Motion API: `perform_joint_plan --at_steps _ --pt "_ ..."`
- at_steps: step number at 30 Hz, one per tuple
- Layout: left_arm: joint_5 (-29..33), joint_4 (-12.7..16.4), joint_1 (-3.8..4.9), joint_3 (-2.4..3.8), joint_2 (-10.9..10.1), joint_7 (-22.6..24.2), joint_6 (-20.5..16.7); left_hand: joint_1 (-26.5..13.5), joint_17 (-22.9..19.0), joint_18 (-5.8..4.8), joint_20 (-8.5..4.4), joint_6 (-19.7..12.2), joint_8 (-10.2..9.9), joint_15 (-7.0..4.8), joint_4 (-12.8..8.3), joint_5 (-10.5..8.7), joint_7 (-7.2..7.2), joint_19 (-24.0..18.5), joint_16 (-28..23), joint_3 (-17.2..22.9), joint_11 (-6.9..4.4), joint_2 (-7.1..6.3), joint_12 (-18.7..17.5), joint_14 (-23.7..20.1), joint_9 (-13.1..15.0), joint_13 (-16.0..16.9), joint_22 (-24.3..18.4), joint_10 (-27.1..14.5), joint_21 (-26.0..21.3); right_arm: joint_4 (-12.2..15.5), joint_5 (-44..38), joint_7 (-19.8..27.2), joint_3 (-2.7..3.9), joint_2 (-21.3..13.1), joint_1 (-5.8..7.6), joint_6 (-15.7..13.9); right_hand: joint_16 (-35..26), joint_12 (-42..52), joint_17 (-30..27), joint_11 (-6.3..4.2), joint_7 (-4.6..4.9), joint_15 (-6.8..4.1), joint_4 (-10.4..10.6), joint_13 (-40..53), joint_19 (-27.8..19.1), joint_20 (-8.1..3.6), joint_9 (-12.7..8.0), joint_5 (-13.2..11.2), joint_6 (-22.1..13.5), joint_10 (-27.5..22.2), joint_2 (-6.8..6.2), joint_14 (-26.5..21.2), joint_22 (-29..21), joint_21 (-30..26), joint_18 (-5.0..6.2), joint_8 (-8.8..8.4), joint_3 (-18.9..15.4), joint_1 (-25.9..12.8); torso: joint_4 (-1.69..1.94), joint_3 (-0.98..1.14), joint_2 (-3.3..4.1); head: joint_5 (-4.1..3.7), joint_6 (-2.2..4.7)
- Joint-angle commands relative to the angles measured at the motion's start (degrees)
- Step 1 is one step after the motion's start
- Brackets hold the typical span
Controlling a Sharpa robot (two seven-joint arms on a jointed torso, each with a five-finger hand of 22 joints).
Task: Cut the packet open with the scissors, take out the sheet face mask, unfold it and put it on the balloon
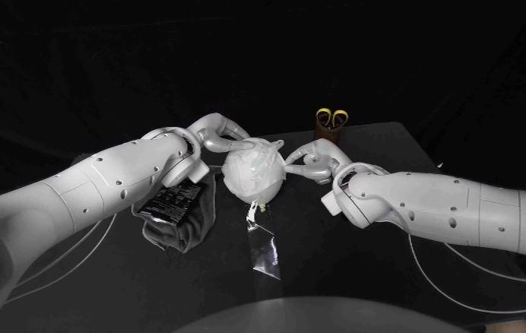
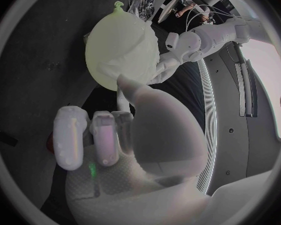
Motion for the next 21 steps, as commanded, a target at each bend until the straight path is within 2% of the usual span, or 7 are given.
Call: perform_joint_plan --at_steps 1,8,16,21 --pt "-0.36 0.04 -0.01 0.0 0.13 -0.1 0.4 0.66 -0.04 -0.77 -0.13 0.43 0.25 0.15 -0.09 0.07 1.13 0.46 -0.28 -0.41 -0.18 0.02 -0.39 0.39 0.03 -0.06 0.06 0.38 0.21 0.28 -1.4 -1.46 0.01 -0.28 -0.04 0.25 0.24 0.2 15.05 -0.59 -0.19 -0.42 0.09 15.05 1.99 -0.34 0.27 0.37 0.31 5.97 0.15 6.16 12.74 0.41 -0.78 0.34 0.6 -0.8 0.0 0.0 0.02 -0.07 -0.05" --pt "-0.35 0.0 -0.01 0.0 0.16 -0.08 0.29 0.64 -0.08 -0.76 -0.13 0.43 0.25 0.16 -0.02 0.07 1.15 0.53 -0.36 -0.49 -0.21 0.02 -0.42 0.35 0.03 -0.06 0.07 0.44 0.24 0.88 -3.47 -4.95 -0.01 -1.26 -0.05 2.79 0.24 0.2 15.05 -0.63 -0.23 -0.46 -0.02 15.05 1.93 -0.39 0.56 0.37 0.21 5.97 0.09 6.16 12.71 0.31 -0.75 0.69 1.22 -1.18 0.02 -0.02 -0.04 -0.05 -0.13" --pt "-0.31 -0.08 -0.01 0.0 0.18 -0.09 0.26 0.62 -0.13 -0.76 -0.14 0.43 0.25 0.15 0.05 0.07 1.17 0.58 -0.46 -0.57 -0.22 0.03 -0.46 0.28 0.03 -0.06 0.08 0.5 0.25 1.48 -5.92 -9.36 -0.07 -2.25 -0.06 2.78 0.24 0.2 15.05 -0.65 -0.25 -0.47 -0.07 15.05 1.99 -0.41 0.67 0.38 0.18 5.97 0.08 6.16 12.74 0.42 -0.78 0.81 1.46 -1.3 0.01 -0.03 -0.03 -0.13 -0.07" --pt "-0.3 -0.13 -0.01 0.0 0.16 -0.13 0.19 0.64 -0.19 -0.76 -0.14 0.43 0.26 0.1 0.1 0.07 1.21 0.58 -0.58 -0.65 -0.21 0.02 -0.51 0.17 0.02 -0.07 0.08 0.53 0.25 1.73 -6.94 -11.8 -0.15 -2.72 -0.1 4.02 0.24 0.2 15.05 -0.68 -0.27 -0.5 -0.21 15.05 2.08 -0.44 0.86 0.38 0.1 5.97 0.01 6.16 12.79 0.58 -0.82 1.04 1.91 -1.51 0.05 -0.01 0.03 -0.01 -0.1"
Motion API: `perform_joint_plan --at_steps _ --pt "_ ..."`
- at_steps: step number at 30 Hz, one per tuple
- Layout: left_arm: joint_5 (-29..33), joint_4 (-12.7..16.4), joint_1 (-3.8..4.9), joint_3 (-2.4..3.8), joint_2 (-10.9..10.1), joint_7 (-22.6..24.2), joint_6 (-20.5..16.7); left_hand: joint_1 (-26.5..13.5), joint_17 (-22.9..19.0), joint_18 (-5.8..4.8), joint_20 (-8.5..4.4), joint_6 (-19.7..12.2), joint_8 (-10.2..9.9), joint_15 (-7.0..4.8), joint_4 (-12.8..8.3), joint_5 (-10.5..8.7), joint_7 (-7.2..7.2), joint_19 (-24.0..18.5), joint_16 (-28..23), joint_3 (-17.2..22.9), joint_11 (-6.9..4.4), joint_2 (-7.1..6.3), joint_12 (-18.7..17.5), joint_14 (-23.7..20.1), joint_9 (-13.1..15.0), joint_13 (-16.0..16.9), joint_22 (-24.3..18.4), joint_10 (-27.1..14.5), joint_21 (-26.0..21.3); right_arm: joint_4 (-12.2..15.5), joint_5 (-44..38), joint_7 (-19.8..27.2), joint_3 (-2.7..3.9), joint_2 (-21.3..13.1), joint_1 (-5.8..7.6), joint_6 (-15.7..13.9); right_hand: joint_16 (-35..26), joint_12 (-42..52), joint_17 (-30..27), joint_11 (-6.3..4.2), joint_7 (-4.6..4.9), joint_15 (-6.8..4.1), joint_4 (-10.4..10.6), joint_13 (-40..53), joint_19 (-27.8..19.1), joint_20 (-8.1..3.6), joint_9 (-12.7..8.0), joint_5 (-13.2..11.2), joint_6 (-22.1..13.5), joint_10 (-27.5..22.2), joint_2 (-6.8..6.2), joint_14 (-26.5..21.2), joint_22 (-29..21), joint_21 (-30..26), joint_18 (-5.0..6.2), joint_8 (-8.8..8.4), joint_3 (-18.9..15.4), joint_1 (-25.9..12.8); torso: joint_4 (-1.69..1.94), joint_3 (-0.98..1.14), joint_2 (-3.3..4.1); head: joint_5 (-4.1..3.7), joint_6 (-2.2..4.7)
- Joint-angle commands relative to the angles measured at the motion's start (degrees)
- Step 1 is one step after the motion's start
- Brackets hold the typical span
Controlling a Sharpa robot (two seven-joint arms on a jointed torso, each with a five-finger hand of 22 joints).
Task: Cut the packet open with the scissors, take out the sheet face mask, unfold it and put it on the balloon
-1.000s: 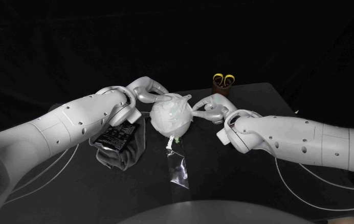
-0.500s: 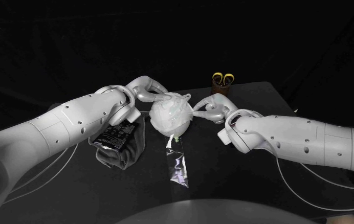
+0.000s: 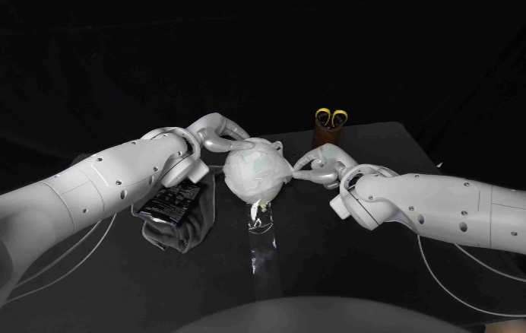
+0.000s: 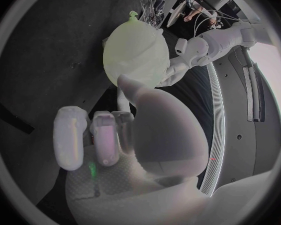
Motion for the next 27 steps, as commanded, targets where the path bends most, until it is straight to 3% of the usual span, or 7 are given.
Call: perform_joint_plan --at_steps 1,20,27 --pt "-0.23 -0.04 -0.01 0.0 0.08 -0.1 0.21 0.64 -0.08 -0.77 0.07 0.44 0.26 0.1 0.11 0.07 1.2 0.38 -0.36 -0.33 -0.02 0.02 -0.3 0.18 0.05 -0.08 0.09 0.33 0.25 0.4 -2.89 -4.38 -0.07 -0.37 -0.07 2.45 0.2 0.31 15.08 -0.27 0.08 -0.29 0.03 15.08 2.14 -0.45 0.09 0.14 0.36 5.97 0.1 5.97 12.76 0.35 -0.8 0.31 0.4 -0.51 0.07 -0.01 0.07 0.07 -0.05" --pt "0.1 -0.43 -0.01 0.0 0.33 -0.43 0.36 0.76 -0.16 -0.77 0.07 0.48 0.28 -0.14 0.24 0.07 1.31 0.52 -0.54 -0.54 0.07 0.05 -0.46 0.2 0.04 -0.1 0.11 0.47 0.29 3.9 -4.4 -8.42 -0.39 -1.97 -0.67 4.97 0.2 0.31 15.08 -0.3 0.05 -0.31 -0.13 15.08 2.29 -0.48 0.34 0.14 0.29 5.97 -0.06 5.97 12.84 0.62 -0.87 0.61 0.94 -0.85 -0.04 0.01 0.06 0.0 0.1" --pt "0.11 -0.5 -0.01 0.0 0.34 -0.56 0.49 0.84 -0.18 -0.76 0.06 0.51 0.3 -0.23 0.28 0.07 1.32 0.57 -0.6 -0.6 0.09 0.07 -0.52 0.23 0.05 -0.1 0.11 0.54 0.3 4.87 -4.59 -8.68 -0.43 -2.03 -1.09 4.38 0.2 0.31 15.08 -0.32 0.02 -0.32 -0.22 15.08 2.3 -0.49 0.45 0.14 0.27 5.97 -0.17 5.97 12.85 0.64 -0.87 0.74 1.17 -1.0 0.03 0.05 0.01 -0.1 0.13"
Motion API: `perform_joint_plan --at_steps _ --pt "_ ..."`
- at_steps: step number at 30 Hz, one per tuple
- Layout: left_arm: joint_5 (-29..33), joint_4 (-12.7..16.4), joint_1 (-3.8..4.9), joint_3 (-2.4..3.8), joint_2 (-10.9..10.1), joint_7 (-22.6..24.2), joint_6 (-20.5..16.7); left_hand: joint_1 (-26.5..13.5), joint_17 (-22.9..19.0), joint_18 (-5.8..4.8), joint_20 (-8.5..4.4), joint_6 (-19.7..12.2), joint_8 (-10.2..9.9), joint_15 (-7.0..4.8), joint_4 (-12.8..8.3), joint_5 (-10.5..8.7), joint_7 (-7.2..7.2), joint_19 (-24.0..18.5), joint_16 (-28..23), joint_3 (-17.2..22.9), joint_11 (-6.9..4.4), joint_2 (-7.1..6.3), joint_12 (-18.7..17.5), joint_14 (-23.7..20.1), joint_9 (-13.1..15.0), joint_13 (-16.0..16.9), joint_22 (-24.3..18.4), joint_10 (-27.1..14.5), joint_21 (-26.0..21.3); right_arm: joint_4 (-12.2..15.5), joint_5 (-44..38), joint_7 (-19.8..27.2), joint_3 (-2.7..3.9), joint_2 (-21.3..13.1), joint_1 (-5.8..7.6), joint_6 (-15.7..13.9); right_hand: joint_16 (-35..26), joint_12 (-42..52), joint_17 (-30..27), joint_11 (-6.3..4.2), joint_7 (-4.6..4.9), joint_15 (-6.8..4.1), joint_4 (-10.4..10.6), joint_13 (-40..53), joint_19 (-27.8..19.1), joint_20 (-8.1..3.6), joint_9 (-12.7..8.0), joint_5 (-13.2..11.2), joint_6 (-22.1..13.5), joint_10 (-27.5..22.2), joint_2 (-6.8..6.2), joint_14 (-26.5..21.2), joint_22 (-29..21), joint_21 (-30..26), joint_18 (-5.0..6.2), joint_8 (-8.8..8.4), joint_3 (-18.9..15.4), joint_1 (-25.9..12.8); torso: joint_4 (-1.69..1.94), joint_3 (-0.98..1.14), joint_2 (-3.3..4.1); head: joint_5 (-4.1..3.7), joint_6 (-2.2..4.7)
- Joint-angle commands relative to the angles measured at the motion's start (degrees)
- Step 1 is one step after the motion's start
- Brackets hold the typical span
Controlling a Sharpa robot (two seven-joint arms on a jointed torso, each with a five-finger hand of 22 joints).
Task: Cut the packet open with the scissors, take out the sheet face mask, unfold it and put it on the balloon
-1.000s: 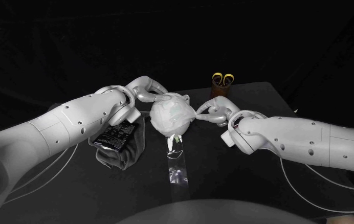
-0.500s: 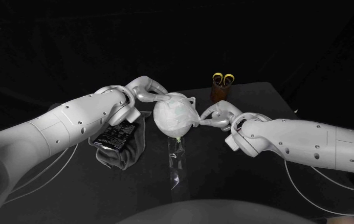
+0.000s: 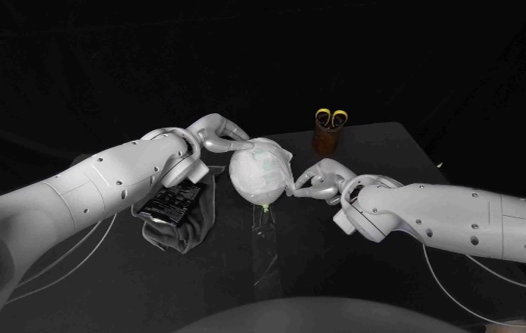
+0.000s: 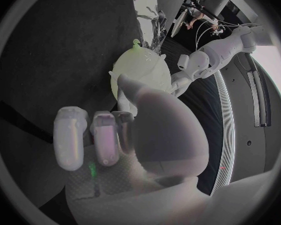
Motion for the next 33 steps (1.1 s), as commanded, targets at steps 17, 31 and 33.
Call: perform_joint_plan --at_steps 17,31,33 --pt "0.41 -0.01 0.0 0.02 -0.19 -0.15 0.14 0.85 -0.15 -0.75 -0.16 0.44 0.36 -0.36 0.0 0.08 1.51 0.44 -0.55 -0.39 -0.08 -0.06 -0.32 0.18 0.08 -0.05 0.07 0.54 0.32 0.68 -0.55 -0.49 -0.04 -0.51 -0.28 -0.25 0.2 0.21 15.1 -0.33 -0.05 -0.35 -0.04 15.1 2.3 -0.45 0.19 0.16 0.25 5.97 -0.02 5.98 12.77 -0.04 -0.81 0.37 0.45 -0.49 0.04 -0.01 -0.02 -0.15 0.12" --pt "6.38 3.84 -0.01 0.22 -3.96 5.34 -5.61 2.32 0.78 -0.73 -0.17 0.85 0.55 -0.21 0.31 0.08 2.06 2.46 1.04 -0.84 0.43 0.64 -0.93 5.52 0.05 -0.03 0.4 2.24 1.02 -0.86 4.57 5.02 -0.03 -0.48 -0.28 -6.68 0.2 -0.13 15.1 -0.28 0.03 -0.39 0.01 14.87 1.45 -0.5 0.41 0.15 -0.88 5.82 -0.53 5.98 12.27 -1.61 -0.44 0.32 1.02 -1.47 0.03 0.01 0.01 -0.32 -0.04" --pt "8.32 5.21 -0.01 0.26 -5.21 6.29 -6.6 2.37 0.83 -0.72 -0.19 0.84 0.54 -0.22 0.34 0.08 2.11 2.64 1.13 -0.89 0.46 0.63 -0.99 5.85 0.04 -0.04 0.43 2.31 1.09 -1.17 5.91 5.72 -0.03 -0.42 -0.28 -5.75 0.2 -1.7 15.1 0.06 0.48 -0.21 0.3 13.79 0.64 -0.45 0.16 0.11 -2.9 5.07 -0.64 5.98 11.79 -3.08 -0.1 -0.62 0.89 -2.15 0.1 0.01 -0.03 -0.34 -0.05"
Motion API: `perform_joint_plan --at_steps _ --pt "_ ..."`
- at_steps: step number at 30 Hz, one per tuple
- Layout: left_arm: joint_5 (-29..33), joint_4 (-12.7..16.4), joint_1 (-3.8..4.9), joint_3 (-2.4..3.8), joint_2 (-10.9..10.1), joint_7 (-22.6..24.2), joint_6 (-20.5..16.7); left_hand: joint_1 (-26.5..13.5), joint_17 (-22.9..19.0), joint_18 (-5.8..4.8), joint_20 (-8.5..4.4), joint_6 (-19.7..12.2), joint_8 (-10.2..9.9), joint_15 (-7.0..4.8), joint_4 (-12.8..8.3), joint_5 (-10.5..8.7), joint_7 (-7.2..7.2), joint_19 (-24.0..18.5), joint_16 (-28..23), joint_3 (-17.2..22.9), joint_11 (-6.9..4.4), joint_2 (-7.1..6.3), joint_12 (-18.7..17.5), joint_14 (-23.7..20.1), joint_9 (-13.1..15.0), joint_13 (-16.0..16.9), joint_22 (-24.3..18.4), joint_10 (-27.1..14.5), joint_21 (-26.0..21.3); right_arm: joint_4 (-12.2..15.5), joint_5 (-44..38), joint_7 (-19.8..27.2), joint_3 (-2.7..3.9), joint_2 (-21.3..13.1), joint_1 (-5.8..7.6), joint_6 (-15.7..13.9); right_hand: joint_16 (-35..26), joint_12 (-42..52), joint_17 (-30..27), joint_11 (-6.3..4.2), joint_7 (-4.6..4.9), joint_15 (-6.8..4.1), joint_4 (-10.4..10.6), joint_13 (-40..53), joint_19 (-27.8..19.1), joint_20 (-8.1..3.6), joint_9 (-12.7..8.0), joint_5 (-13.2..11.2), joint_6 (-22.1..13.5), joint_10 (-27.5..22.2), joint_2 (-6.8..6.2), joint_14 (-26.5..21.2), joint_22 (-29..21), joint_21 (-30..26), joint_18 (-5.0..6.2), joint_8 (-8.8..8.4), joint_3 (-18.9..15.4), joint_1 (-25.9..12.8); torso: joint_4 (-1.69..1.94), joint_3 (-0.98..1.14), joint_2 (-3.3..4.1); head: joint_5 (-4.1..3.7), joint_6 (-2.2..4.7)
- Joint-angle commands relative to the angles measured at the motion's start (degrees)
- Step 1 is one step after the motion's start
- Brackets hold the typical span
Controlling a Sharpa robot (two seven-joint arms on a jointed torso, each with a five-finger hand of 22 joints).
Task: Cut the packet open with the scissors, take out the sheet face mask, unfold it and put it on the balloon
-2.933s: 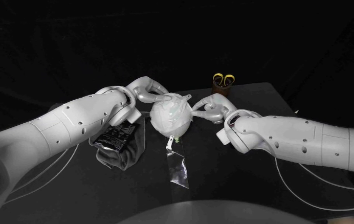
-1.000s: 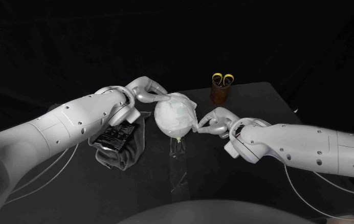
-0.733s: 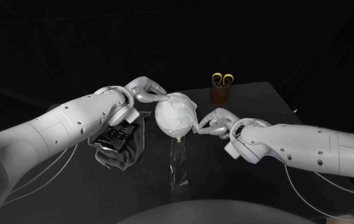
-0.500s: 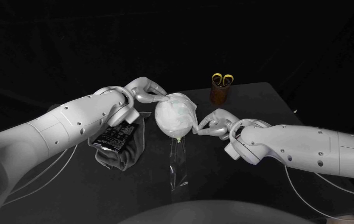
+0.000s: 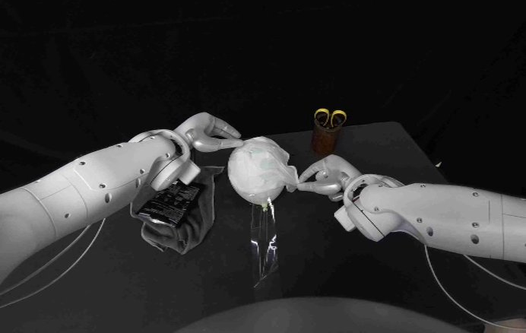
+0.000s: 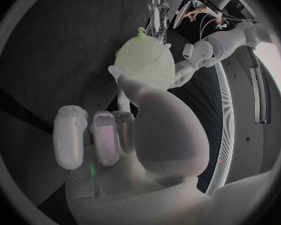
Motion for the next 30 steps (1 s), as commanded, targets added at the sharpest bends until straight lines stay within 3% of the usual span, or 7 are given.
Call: perform_joint_plan --at_steps 1,7,18,19,21,25,30 --pt "5.79 1.93 0.03 0.13 -1.42 4.46 -4.14 0.58 0.12 -0.72 0.02 0.26 0.27 -0.01 0.12 0.08 1.87 0.4 0.3 -0.37 0.03 -0.14 -0.23 0.7 -0.03 -0.06 0.06 0.4 0.23 -0.45 3.83 3.55 0.0 0.11 -0.03 0.01 0.2 -2.58 15.06 0.69 1.25 0.06 0.97 13.03 0.06 -0.1 -0.72 0.23 -3.36 4.53 -0.27 6.0 11.5 -2.27 0.11 -1.79 -0.47 -2.23 0.12 0.01 -0.07 -0.09 -0.08" --pt "8.79 5.23 0.04 0.17 -4.47 5.09 -5.1 0.62 -0.15 -0.75 0.03 0.02 0.11 0.2 0.34 0.08 1.89 0.38 -0.23 -0.7 0.46 -0.39 -0.78 0.33 -0.12 -0.14 0.03 0.15 0.22 -0.69 5.08 3.66 0.0 0.11 -0.03 3.93 0.2 -6.45 15.06 3.89 4.98 2.98 2.72 10.54 -2.0 1.66 -2.7 0.28 -10.37 2.24 -3.64 6.0 10.43 -5.7 0.57 -6.62 -4.05 -5.73 0.12 -0.04 -0.14 -0.09 -0.26" --pt "13.37 12.6 -0.23 0.11 -11.93 6.91 -9.37 1.13 -0.47 -0.72 -0.02 -0.59 -0.24 0.34 0.5 0.08 1.66 1.07 -1.0 -0.94 0.47 -0.68 -1.54 -0.04 -0.31 -0.12 0.1 -0.11 0.4 -0.08 5.14 4.96 -0.02 -1.36 -0.04 3.69 0.2 -7.22 15.06 4.91 5.92 4.05 3.05 10.05 -2.13 2.83 -3.46 0.28 -12.17 1.54 -4.03 6.0 10.45 -5.77 0.58 -8.3 -5.89 -5.24 0.03 -0.05 -0.03 0.46 -0.3" --pt "13.92 13.42 -0.31 0.1 -12.76 7.14 -9.85 2.71 1.25 -0.06 -0.33 -0.37 -0.15 -0.15 -0.06 0.1 1.95 10.95 2.1 -0.34 0.33 -0.4 -1.44 7.1 -0.3 0.01 1.94 0.89 4.23 0.0 5.03 5.38 -0.02 -1.54 -0.05 3.25 0.2 -7.08 15.06 4.92 5.92 4.06 3.03 10.13 -1.99 2.9 -3.46 0.29 -12.02 1.62 -3.91 6.0 10.53 -5.54 0.55 -8.28 -5.94 -5.04 0.04 -0.03 -0.04 0.47 -0.29" --pt "15.23 15.54 -0.51 0.06 -14.83 7.58 -10.81 3.48 2.23 0.8 -0.15 0.11 0.11 -1.02 -0.22 0.12 2.02 23.14 4.1 -0.02 -0.15 -0.2 -1.22 11.55 -0.25 0.04 4.34 2.26 9.52 0.39 4.37 6.65 -0.03 -2.01 -0.08 2.1 0.2 -6.62 15.06 4.86 5.84 4.05 2.98 10.42 -1.59 3.03 -3.41 0.3 -11.35 1.9 -3.54 6.0 10.74 -4.88 0.45 -8.05 -5.97 -4.6 0.04 0.02 -0.08 0.56 -0.4" --pt "17.09 19.19 -0.94 -0.07 -18.09 7.5 -11.91 5.18 4.9 6.23 -2.09 1.89 1.09 -3.94 -0.56 0.19 1.25 36.04 9.91 1.1 -1.9 0.9 0.22 22.19 -0.01 0.34 7.44 6.47 17.05 1.52 1.3 8.91 -0.04 -2.91 -0.5 -0.27 0.2 -5.24 15.06 4.39 5.28 3.68 2.54 11.28 -0.36 3.16 -3.31 0.33 -9.2 2.76 -2.42 6.0 11.4 -2.83 0.15 -7.35 -5.51 -3.1 0.06 0.0 -0.16 0.72 -0.52" --pt "18.55 23.84 -1.48 -1.12 -21.66 5.58 -12.27 5.39 9.21 6.69 -6.66 5.21 2.94 -8.08 0.67 0.25 -0.39 46.5 18.19 1.84 -5.1 1.53 3.8 33.85 0.4 1.27 11.29 14.97 25.21 3.46 -5.11 12.22 -0.05 -4.06 -1.95 -2.95 0.2 -4.42 15.06 3.68 4.48 3.11 2.12 11.8 0.5 3.05 -3.44 0.38 -7.04 3.3 -1.5 6.0 11.84 -1.42 -0.07 -6.9 -5.0 -1.9 0.04 -0.08 -0.23 1.43 -0.97"
